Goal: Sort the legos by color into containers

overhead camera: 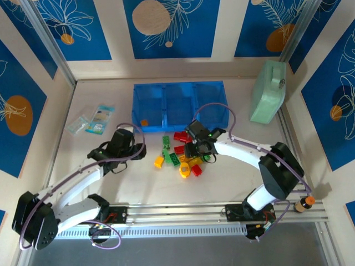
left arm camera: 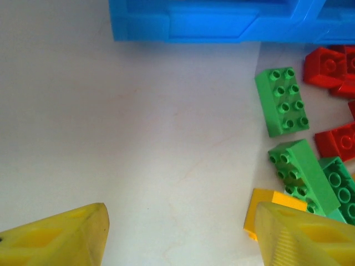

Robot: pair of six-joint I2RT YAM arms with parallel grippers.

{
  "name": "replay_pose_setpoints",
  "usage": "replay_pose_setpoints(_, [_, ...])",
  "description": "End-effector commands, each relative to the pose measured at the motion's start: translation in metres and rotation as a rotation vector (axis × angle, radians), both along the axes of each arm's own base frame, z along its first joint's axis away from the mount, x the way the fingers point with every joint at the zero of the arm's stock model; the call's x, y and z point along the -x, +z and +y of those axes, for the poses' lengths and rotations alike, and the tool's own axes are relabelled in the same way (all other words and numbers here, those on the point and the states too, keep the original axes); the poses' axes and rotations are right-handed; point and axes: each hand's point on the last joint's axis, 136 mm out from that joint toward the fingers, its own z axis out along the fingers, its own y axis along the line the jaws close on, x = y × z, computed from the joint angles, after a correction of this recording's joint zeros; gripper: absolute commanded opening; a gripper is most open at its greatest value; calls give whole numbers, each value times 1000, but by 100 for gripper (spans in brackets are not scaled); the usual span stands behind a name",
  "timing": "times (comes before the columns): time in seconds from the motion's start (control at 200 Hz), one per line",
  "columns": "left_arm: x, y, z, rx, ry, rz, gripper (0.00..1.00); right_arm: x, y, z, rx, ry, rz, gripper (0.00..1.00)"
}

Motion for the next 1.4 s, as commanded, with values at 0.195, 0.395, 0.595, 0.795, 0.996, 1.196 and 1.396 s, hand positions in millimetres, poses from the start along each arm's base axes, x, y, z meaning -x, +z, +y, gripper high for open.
replay_pose_setpoints(0.195, [11,-8,-3,65,17,9,70,-2,-10,-12,147,-14,38,55])
replay_pose_setpoints(0.395, [9,-10,-4,68,14,10,70,0,-10,-7,135,-4,38,42])
replay_pose_setpoints(0.595, [8,-13,-7,63,5,18,69,-2,10,-1,121,0,3,30])
replay_pose_setpoints(0.795, [9,-8,-16,59,-46,-7,69,-23,66,-4,152,-22,-98,29])
replay_pose_setpoints(0.996, [15,-1,-22,67,-78,-28,69,-71,112,9,49,-27,-176,29])
replay_pose_setpoints(1.196, [25,4,-23,65,-94,-41,69,-125,126,27,-1,-10,-196,29])
replay_pose_setpoints(1.396, [34,7,-25,79,-103,-46,69,-168,108,44,-15,-5,-152,28])
